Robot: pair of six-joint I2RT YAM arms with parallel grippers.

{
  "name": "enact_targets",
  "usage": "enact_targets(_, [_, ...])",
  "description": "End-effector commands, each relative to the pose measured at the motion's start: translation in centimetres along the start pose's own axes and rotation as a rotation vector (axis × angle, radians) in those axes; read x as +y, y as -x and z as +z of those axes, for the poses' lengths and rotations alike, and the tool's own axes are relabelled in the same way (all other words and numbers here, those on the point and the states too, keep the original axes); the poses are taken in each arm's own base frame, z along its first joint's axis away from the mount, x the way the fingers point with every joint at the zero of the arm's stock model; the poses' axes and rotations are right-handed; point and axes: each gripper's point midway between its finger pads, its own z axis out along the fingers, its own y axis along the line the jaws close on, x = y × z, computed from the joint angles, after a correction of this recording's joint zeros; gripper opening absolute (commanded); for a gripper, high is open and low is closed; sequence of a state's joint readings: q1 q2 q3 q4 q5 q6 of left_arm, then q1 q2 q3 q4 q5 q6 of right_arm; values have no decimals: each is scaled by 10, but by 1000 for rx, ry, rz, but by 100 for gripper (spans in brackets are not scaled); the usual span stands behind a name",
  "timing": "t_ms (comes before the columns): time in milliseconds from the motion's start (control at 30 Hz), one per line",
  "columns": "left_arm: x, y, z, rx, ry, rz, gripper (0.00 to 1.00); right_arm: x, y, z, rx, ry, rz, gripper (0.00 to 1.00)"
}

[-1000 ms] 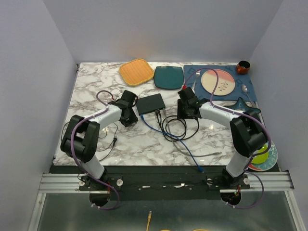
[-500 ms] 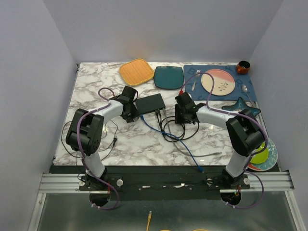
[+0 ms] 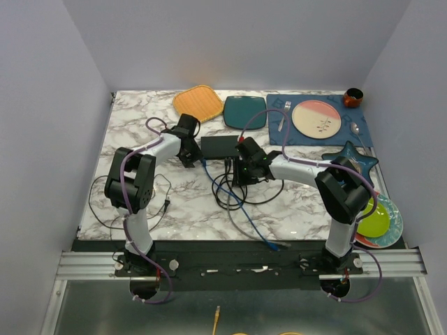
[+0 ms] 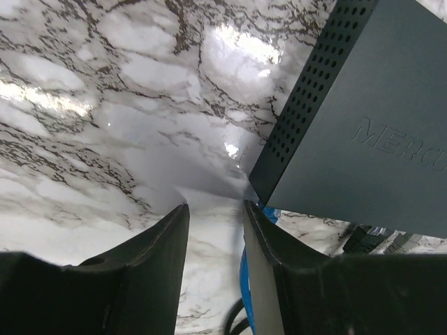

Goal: Pull the plug from the switch port

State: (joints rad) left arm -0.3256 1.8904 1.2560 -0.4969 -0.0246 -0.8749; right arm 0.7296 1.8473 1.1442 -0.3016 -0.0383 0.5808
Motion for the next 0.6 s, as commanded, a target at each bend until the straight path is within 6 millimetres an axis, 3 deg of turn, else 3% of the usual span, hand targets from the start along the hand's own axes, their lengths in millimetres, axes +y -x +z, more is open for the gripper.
enact_targets(0, [2, 7, -1, 22, 4, 7, 48, 26, -9, -2, 56, 59, 8, 44])
enact_targets(100, [11, 19, -15, -22, 15, -3, 49, 10, -1, -15, 4, -20, -24, 49])
enact_targets(233, [31, 41, -41, -96, 25, -45, 50, -27, 13, -40, -79, -134, -10, 61])
enact_targets(267, [36, 43, -44, -105, 33, -47, 54, -27, 22, -52, -117, -131, -9, 64])
enact_targets(400, [33, 45, -64, -145, -11, -65, 72, -34, 50, -66, -193, -172, -21, 67])
enact_targets(467, [34, 37, -60, -132, -29, -76, 75, -34, 71, -68, -218, -166, -4, 63])
enact_targets(567, [35, 25, -49, -96, -45, -88, 74, -42, 83, -48, -182, -160, 29, 47])
